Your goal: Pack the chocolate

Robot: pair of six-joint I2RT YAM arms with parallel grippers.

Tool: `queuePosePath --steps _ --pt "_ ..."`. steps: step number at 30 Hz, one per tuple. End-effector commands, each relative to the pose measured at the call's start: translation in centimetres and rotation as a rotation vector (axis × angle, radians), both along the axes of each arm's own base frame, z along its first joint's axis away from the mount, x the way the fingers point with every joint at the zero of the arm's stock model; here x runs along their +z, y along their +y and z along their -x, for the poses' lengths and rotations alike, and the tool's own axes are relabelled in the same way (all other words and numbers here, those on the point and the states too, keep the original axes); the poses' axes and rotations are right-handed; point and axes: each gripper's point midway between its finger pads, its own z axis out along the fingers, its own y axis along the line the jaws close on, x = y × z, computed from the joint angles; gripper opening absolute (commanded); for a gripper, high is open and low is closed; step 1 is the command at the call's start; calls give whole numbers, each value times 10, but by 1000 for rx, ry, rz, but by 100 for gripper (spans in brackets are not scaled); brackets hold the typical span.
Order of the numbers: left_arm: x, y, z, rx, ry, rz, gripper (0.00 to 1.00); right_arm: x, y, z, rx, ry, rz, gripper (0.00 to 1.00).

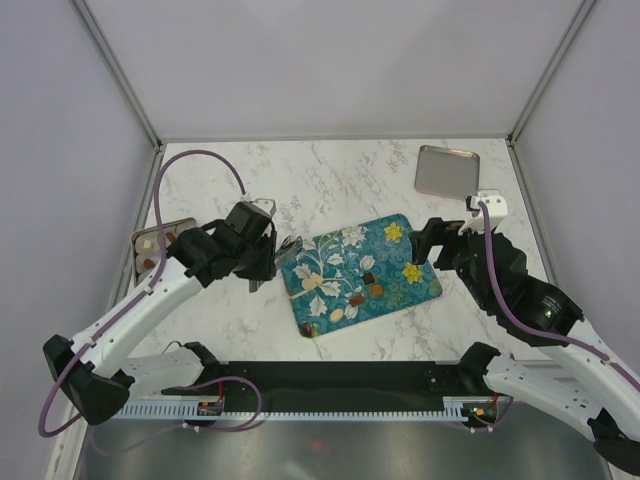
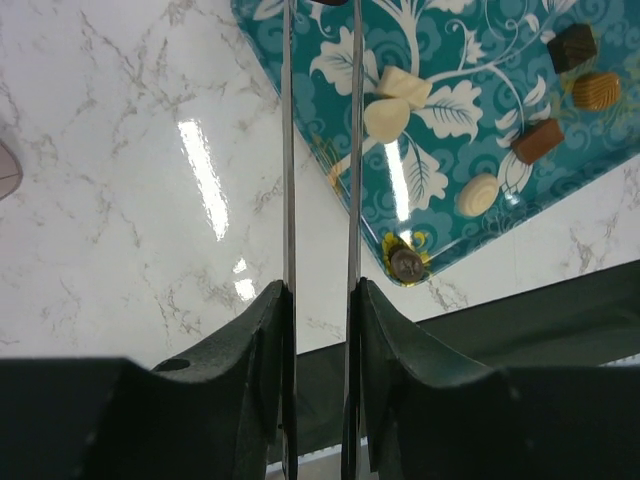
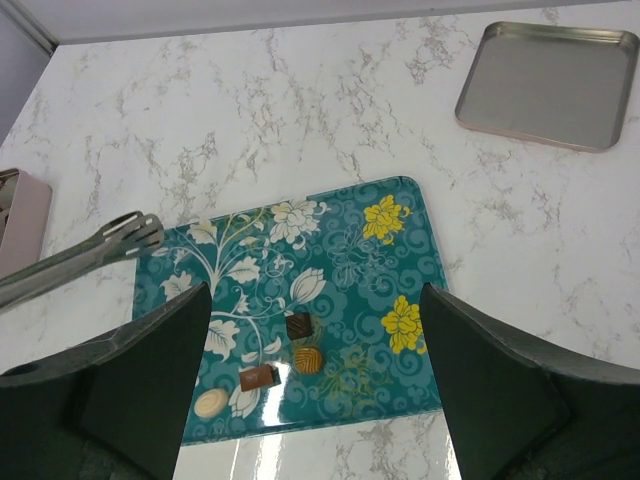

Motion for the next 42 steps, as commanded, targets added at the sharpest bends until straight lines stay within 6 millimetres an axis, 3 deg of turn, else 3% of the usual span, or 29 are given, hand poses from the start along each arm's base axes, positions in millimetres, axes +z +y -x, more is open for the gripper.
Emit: queuePosePath --steps 1,5,9,11,17,27,33,42 --pt "22 9 -23 115 -47 -2 30 8 6 0 35 -44 -28 94" --pt "34 44 -38 246 -45 -30 30 3 9 0 54 -47 -25 94" --pt "40 86 -38 359 -38 -55 30 -3 17 3 95 -40 -37 94" --pt "40 113 -35 443 -28 -66 30 -4 19 3 107 -42 -40 94" --pt "38 149 -14 559 11 -111 30 -11 22 5 133 -43 -34 95" --pt "40 169 5 684 10 -131 30 -12 19 8 159 -64 4 95" --pt "30 175 12 717 43 -165 31 -12 20 12 173 -66 -11 95" --pt "19 172 18 717 72 -152 32 -11 18 13 172 -75 -11 95"
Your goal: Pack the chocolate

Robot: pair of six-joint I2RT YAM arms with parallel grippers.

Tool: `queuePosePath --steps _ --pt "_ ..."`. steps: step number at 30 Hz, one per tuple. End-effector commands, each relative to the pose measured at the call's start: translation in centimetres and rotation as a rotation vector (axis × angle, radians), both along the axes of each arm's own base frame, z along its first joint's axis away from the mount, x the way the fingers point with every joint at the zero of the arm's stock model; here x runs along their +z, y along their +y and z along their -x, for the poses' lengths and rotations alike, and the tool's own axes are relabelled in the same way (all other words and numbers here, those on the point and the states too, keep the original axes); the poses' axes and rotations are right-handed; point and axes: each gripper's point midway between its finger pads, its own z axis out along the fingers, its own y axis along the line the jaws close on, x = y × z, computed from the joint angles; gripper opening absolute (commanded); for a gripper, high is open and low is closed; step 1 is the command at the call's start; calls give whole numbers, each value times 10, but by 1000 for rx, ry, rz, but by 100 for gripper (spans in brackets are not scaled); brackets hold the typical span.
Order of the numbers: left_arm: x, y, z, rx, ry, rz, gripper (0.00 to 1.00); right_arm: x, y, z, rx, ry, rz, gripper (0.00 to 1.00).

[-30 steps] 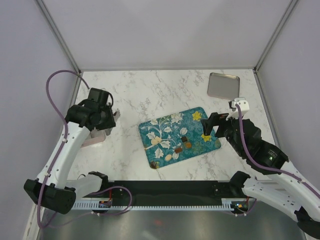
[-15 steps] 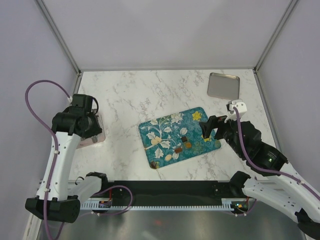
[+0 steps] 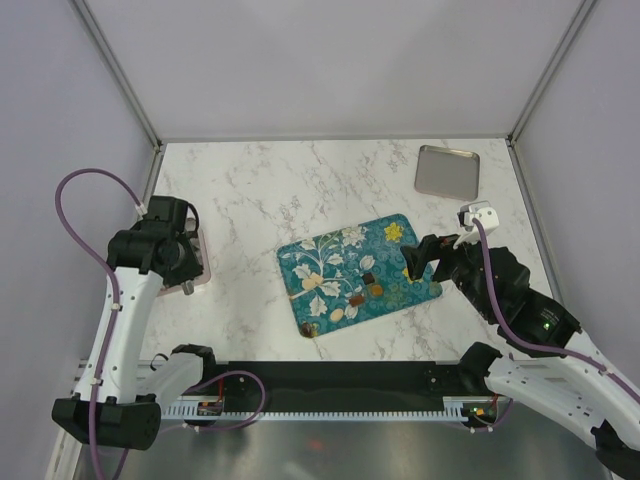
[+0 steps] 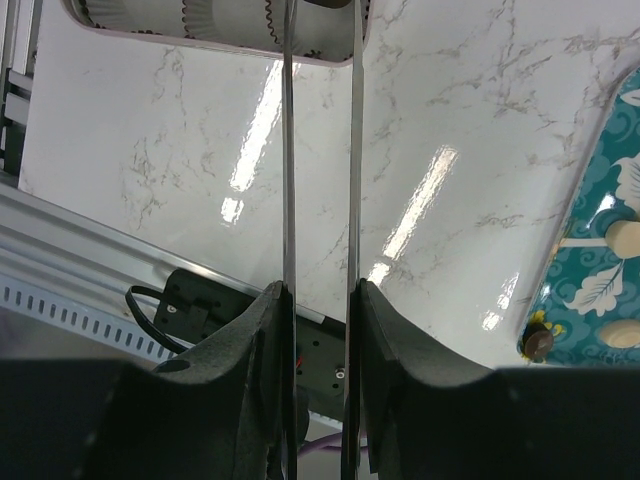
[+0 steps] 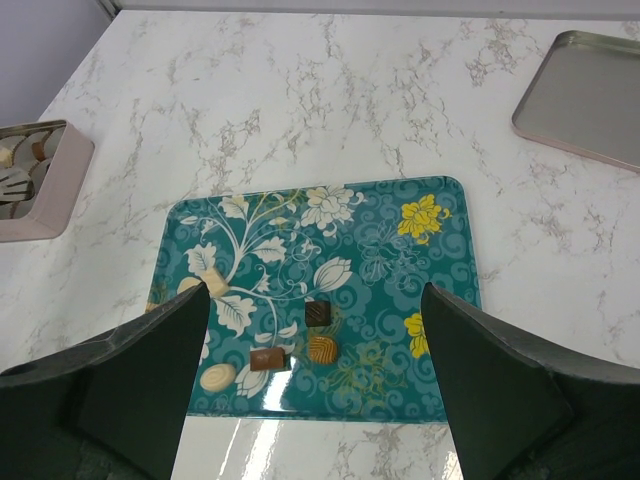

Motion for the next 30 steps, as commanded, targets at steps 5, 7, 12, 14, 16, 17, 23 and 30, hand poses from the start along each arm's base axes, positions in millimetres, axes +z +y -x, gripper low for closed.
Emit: queuePosePath --steps 5,7,12,14,16,17,23,30 --pt "-1 0 4 38 -20 17 36 6 2 0 13 -26 -14 95" --pt "-1 0 4 35 -17 20 37 7 2 0 12 -29 -12 95" --pt "-3 0 2 33 -3 18 38 8 3 -1 11 -30 -10 95" --pt "-2 0 2 34 -7 17 38 8 2 -1 9 -29 -11 95" --pt "-3 0 2 33 -3 16 40 8 2 -1 6 -30 -11 95" --pt "-2 0 2 34 -5 14 40 7 2 -2 5 -28 -7 95" --pt "0 0 0 34 -4 13 41 8 2 -2 4 -30 -8 95" --pt "8 2 -3 27 -17 3 43 8 2 -4 1 -30 -5 95"
